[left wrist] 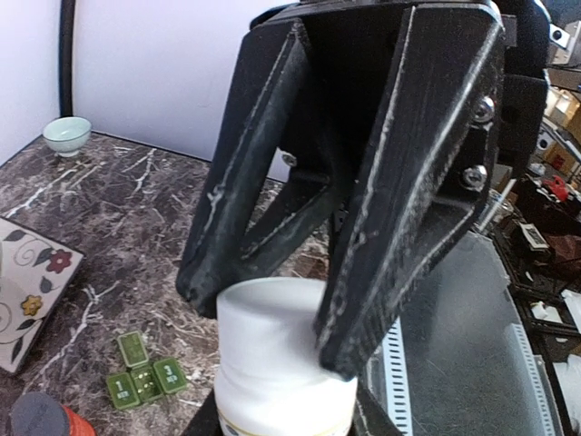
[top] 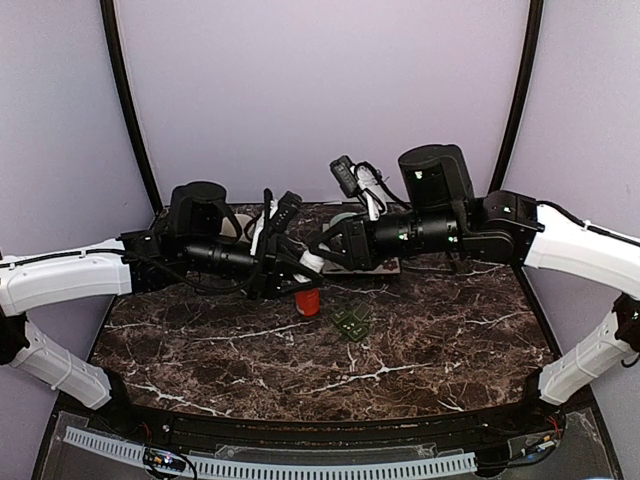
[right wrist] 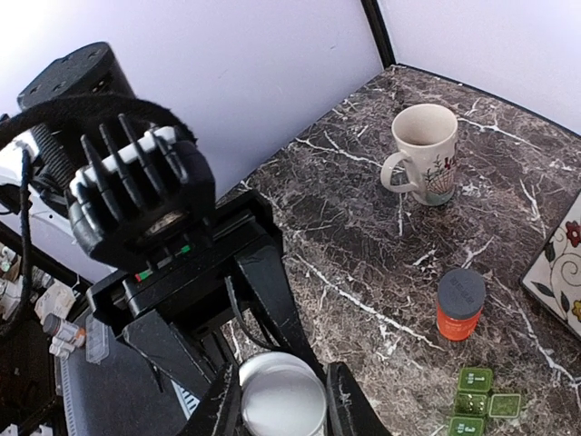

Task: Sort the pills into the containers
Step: Screw the lid of the pill bottle onto the pill bottle.

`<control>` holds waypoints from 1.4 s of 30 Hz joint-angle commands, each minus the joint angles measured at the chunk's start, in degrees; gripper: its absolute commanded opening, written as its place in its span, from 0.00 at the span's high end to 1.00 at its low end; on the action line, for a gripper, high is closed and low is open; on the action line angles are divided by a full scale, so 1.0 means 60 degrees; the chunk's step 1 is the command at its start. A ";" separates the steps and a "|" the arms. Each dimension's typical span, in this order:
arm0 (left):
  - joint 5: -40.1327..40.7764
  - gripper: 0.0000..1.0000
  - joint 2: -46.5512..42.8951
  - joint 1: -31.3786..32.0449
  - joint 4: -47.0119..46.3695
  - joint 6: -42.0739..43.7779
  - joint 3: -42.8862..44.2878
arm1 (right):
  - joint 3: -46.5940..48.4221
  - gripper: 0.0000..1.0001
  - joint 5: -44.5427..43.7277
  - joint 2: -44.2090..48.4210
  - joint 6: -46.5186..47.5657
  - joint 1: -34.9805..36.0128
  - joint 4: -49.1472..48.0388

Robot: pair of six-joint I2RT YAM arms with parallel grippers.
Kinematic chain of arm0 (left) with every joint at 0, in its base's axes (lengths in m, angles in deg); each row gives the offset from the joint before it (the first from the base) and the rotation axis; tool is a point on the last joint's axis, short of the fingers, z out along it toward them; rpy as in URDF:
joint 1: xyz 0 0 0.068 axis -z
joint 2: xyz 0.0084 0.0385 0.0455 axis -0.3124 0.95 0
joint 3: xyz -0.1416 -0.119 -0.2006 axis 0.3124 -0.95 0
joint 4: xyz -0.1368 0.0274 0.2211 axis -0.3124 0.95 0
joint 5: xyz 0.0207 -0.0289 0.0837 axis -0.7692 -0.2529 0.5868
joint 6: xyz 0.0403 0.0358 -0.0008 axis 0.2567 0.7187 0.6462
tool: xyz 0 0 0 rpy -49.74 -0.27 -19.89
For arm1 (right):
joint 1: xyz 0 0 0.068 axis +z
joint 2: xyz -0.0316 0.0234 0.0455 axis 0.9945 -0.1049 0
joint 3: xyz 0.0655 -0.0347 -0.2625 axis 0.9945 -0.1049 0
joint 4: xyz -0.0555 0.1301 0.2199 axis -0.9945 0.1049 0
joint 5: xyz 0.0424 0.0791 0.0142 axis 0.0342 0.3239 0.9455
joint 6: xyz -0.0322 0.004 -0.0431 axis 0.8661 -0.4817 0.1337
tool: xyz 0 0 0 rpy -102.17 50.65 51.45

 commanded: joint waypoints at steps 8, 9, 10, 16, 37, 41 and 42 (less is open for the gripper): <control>0.4271 1.00 -0.0504 0.1066 -0.0989 0.0822 0.0357 | 0.0934 1.00 -0.1388 -0.1311 -0.0846 0.0602 0.0895; 0.4591 1.00 -0.0457 0.1219 -0.0921 0.0994 0.0448 | 0.1044 1.00 -0.1445 -0.1404 -0.0900 0.0603 0.1034; 0.4860 1.00 -0.0422 0.1361 -0.0857 0.1144 0.0521 | 0.1158 1.00 -0.1511 -0.1504 -0.0956 0.0607 0.1181; 0.6847 1.00 -0.0459 0.1942 -0.0959 0.1787 0.0582 | 0.1653 1.00 -0.1914 -0.1887 -0.1251 0.0614 0.1992; 0.8935 1.00 -0.1152 0.2430 -0.2509 0.2235 -0.0513 | 0.1861 0.94 -0.2102 -0.2286 -0.1595 0.0620 0.2151; 0.8892 1.00 -0.1185 0.2422 -0.2407 0.2168 -0.0572 | 0.1710 0.73 -0.2175 -0.2040 -0.1508 0.0622 0.1812; 0.8891 1.00 -0.1211 0.2430 -0.2398 0.2145 -0.0598 | 0.1664 0.69 -0.2212 -0.2036 -0.1481 0.0622 0.1722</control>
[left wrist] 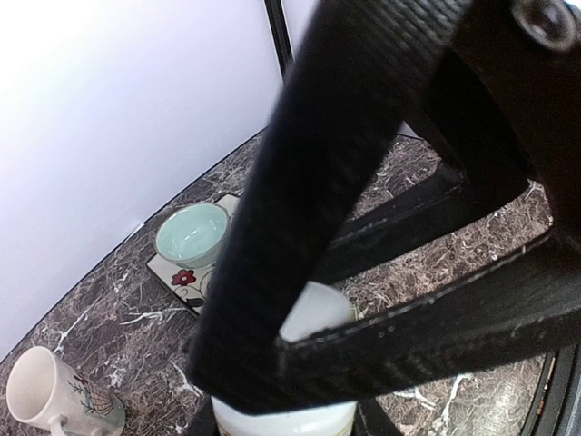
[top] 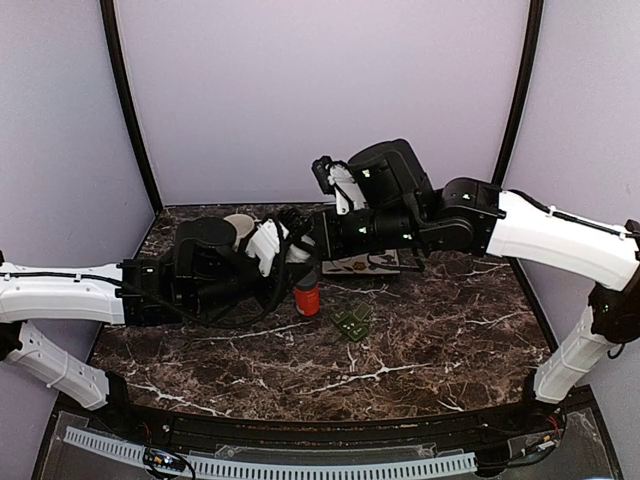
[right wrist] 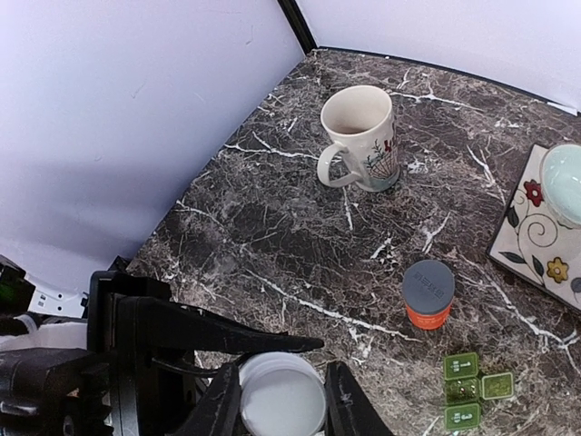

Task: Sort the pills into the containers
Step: Screw the lid of the pill bottle onto the pill bottle.

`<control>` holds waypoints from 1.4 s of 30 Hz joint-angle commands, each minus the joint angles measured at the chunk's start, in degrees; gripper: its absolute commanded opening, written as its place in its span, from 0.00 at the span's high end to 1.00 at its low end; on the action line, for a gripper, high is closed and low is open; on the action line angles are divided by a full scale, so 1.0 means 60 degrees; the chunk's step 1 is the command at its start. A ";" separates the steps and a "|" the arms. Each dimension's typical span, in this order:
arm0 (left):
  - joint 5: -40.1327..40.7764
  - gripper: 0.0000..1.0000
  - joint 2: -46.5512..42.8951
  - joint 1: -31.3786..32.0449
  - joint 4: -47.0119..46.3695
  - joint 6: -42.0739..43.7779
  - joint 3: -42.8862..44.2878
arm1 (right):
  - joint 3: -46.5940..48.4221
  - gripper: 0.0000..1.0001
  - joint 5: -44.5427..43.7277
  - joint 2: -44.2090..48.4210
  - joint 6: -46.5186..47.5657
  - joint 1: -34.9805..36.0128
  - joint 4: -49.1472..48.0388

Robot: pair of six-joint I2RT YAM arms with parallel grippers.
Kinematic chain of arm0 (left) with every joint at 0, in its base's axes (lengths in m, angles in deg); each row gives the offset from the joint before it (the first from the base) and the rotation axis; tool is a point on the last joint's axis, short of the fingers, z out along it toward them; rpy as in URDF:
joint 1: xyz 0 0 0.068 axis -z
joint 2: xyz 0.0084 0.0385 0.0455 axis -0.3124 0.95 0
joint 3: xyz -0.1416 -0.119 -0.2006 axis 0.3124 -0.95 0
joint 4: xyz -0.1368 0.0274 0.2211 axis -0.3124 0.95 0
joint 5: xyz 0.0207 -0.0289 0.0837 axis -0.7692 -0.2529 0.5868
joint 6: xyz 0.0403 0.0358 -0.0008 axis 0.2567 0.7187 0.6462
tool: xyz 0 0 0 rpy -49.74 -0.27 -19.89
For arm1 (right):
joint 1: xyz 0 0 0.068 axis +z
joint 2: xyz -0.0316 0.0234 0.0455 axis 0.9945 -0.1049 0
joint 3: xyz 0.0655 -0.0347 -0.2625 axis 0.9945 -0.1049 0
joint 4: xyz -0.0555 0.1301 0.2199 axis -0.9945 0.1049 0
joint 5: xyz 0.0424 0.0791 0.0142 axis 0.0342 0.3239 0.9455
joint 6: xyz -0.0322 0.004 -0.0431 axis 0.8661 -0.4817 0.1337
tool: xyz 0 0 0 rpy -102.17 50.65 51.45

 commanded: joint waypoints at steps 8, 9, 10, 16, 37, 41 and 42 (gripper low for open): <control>-0.0010 1.00 -0.0913 0.0151 -0.2013 -0.0054 -0.0038 | -0.0859 0.52 -0.0051 0.0877 0.0125 0.0234 -0.0297; -0.0023 1.00 -0.0933 0.0157 -0.2000 -0.0052 -0.0059 | -0.0931 0.52 -0.0086 0.0989 0.0148 0.0239 -0.0336; -0.0030 1.00 -0.0950 0.0156 -0.1989 -0.0055 -0.0073 | -0.1043 0.52 -0.0129 0.1093 0.0162 0.0247 -0.0379; -0.0519 1.00 -0.1040 0.0155 -0.1954 0.0013 -0.0191 | -0.1292 0.52 -0.0312 0.1597 0.0209 0.0249 -0.0385; -0.1399 1.00 -0.0622 0.0143 -0.1316 0.0557 -0.0084 | -0.0606 0.51 -0.0068 0.1771 0.0357 0.0581 -0.0024; -0.1318 1.00 -0.0501 0.0144 -0.1244 0.0618 -0.0080 | -0.0416 0.51 -0.0146 0.1779 0.0351 0.0748 0.0094; -0.1351 1.00 -0.0478 0.0144 -0.1245 0.0620 -0.0086 | -0.0382 0.51 -0.0153 0.1777 0.0354 0.0779 0.0111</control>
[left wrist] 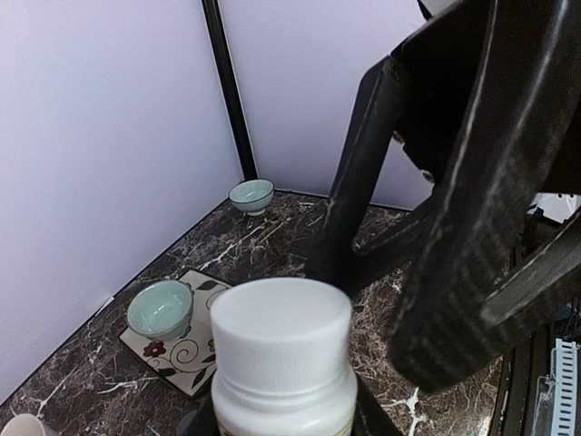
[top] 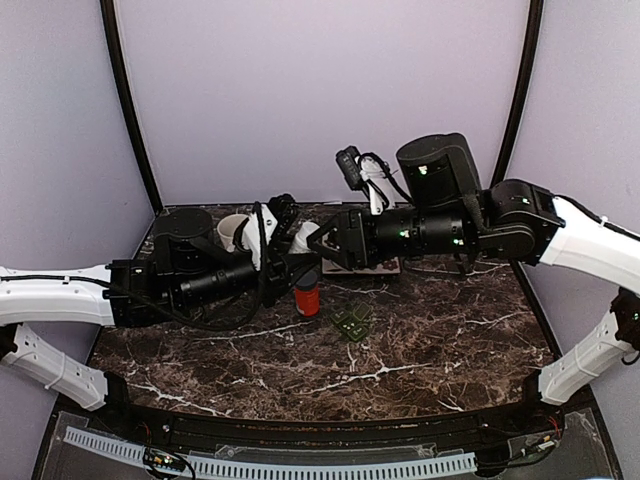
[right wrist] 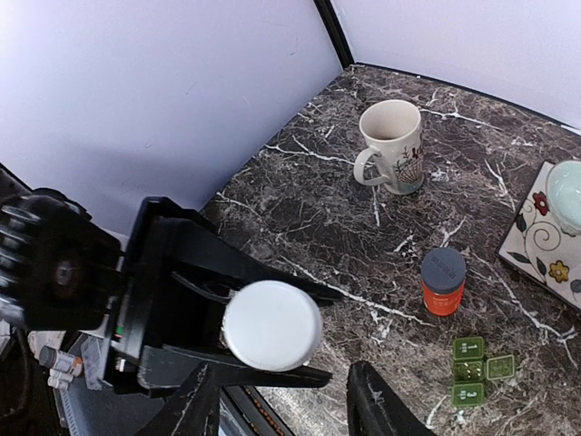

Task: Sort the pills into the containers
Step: Screw the lid of the pill bottle onto the pill bottle.

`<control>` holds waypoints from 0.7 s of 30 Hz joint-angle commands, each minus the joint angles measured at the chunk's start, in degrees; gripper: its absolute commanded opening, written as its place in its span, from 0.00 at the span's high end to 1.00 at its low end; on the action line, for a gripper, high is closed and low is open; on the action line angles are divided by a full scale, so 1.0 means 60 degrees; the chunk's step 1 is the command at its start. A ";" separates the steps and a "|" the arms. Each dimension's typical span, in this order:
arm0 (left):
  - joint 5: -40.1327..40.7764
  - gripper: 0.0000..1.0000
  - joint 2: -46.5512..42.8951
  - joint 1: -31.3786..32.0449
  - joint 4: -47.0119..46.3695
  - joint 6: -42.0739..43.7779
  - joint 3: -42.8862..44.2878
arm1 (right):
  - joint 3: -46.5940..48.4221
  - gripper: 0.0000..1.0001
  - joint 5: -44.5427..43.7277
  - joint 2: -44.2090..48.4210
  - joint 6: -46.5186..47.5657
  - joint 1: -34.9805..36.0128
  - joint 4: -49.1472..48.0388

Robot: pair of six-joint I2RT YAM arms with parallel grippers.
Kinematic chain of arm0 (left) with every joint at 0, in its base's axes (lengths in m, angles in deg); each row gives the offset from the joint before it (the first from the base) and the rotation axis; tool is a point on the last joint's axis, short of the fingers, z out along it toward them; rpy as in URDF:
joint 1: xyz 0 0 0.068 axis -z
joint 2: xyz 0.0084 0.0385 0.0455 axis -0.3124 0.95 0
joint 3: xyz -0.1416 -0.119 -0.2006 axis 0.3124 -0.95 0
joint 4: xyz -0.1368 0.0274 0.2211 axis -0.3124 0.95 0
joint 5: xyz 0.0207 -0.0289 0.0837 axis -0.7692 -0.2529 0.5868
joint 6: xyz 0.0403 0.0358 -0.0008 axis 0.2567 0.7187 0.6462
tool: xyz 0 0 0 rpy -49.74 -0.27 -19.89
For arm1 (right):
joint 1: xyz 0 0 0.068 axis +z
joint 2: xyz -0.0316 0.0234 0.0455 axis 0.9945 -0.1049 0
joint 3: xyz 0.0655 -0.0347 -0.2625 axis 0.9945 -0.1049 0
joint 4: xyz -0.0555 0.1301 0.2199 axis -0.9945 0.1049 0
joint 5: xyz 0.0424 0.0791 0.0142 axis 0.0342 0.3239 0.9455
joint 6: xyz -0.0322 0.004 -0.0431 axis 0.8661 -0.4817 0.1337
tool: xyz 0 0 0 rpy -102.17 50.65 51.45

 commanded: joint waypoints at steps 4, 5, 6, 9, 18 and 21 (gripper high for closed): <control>-0.0129 1.00 0.0061 0.0009 0.0035 0.0221 0.0053 | 0.0662 0.51 0.0012 -0.0243 0.0119 0.0244 0.0167; -0.0135 1.00 0.0066 0.0022 0.0027 0.0238 0.0069 | 0.0704 0.51 0.0041 -0.0312 0.0130 0.0233 0.0194; -0.0145 1.00 0.0067 0.0011 0.0047 0.0242 0.0081 | 0.0770 0.51 0.0035 -0.0382 0.0132 0.0237 0.0248; -0.0207 1.00 0.0039 0.0009 0.0063 0.0276 0.0107 | 0.0850 0.51 -0.0003 -0.0527 0.0152 0.0239 0.0346; -0.0369 1.00 -0.0089 0.0020 0.0036 0.0276 0.0081 | 0.1181 0.51 -0.0173 -0.0867 0.0165 0.0242 0.0683; -0.0413 1.00 -0.0094 0.0010 0.0056 0.0276 0.0076 | 0.1311 0.51 -0.0181 -0.0996 0.0202 0.0237 0.0733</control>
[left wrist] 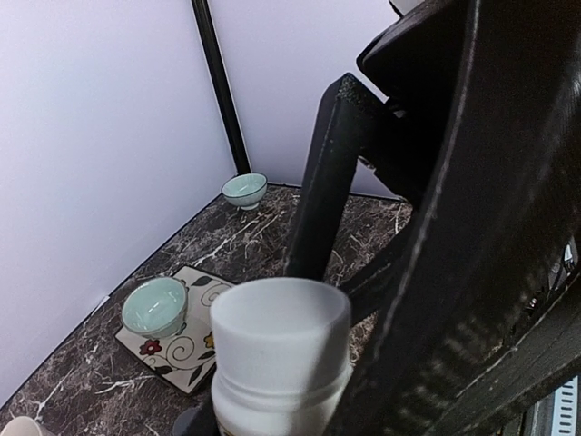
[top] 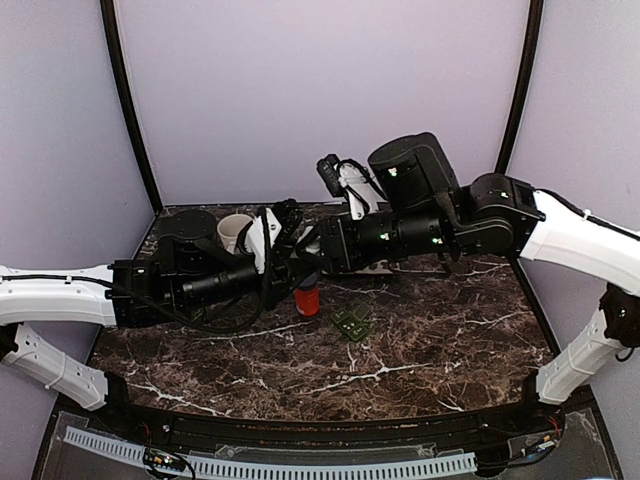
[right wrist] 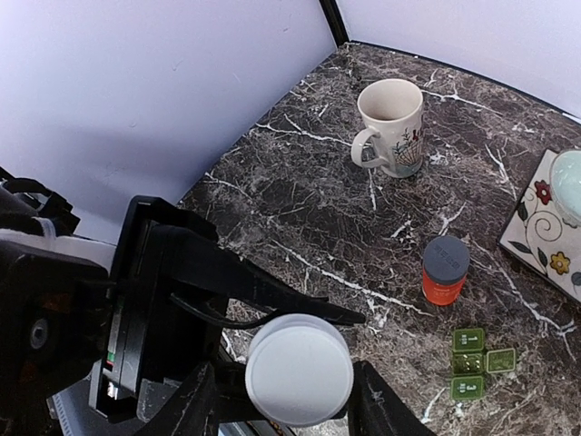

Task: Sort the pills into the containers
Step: Screw the lid of the pill bottle onto the pill bottle, then pass from the left arm to the right

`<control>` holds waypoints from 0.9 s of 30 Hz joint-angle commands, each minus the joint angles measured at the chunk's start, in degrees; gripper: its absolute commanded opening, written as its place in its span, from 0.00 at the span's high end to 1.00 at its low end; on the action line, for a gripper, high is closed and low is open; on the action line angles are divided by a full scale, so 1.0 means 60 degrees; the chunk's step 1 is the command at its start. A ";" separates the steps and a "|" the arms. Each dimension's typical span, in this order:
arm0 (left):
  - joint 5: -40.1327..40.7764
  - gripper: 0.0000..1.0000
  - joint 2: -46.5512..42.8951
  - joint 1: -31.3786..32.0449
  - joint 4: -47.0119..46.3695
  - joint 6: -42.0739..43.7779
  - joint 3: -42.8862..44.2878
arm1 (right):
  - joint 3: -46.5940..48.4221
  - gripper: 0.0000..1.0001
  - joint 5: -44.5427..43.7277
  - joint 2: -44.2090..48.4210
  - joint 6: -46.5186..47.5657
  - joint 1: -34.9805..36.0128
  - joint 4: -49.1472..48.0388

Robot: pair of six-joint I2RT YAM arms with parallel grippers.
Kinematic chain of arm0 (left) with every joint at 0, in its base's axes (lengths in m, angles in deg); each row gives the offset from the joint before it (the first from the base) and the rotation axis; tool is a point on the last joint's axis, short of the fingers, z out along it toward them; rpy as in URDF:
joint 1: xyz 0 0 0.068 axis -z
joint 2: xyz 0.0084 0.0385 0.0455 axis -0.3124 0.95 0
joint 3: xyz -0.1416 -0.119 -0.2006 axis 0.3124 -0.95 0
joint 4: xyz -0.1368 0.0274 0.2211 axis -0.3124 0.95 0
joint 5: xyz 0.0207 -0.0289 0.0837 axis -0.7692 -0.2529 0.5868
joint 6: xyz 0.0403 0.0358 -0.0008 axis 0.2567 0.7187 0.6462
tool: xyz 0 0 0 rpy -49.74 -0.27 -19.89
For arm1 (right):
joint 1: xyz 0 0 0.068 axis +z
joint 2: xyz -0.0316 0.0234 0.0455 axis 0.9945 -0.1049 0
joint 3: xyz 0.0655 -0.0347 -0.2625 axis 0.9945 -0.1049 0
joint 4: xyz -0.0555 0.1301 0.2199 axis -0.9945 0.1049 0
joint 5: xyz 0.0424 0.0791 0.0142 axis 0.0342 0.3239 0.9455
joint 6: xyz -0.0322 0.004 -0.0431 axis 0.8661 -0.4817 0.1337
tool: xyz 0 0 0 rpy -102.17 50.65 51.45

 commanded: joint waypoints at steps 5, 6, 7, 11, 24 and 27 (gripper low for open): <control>-0.0272 1.00 -0.0264 0.0034 -0.0085 0.0120 0.0040 | 0.0687 0.53 -0.0078 -0.0406 0.0214 0.0058 0.0138; -0.0284 1.00 -0.0276 0.0016 -0.0095 0.0107 0.0026 | 0.0738 0.54 -0.0080 -0.0461 0.0223 0.0060 0.0191; -0.0299 1.00 -0.0291 0.0025 -0.0096 0.0105 0.0020 | 0.0777 0.54 -0.0078 -0.0512 0.0229 0.0060 0.0251; -0.0366 1.00 -0.0324 0.0034 -0.0138 0.0118 -0.0014 | 0.0849 0.60 -0.0040 -0.0645 0.0230 0.0019 0.0337; 0.0164 0.71 -0.0522 0.0027 -0.0293 -0.0054 -0.0380 | 0.0405 0.92 -0.0424 -0.0366 0.0227 -0.0081 0.0040; 0.0431 0.59 -0.0572 0.0034 -0.0219 -0.0134 -0.0481 | 0.0127 0.93 -0.0641 -0.0167 0.0256 -0.0146 -0.0217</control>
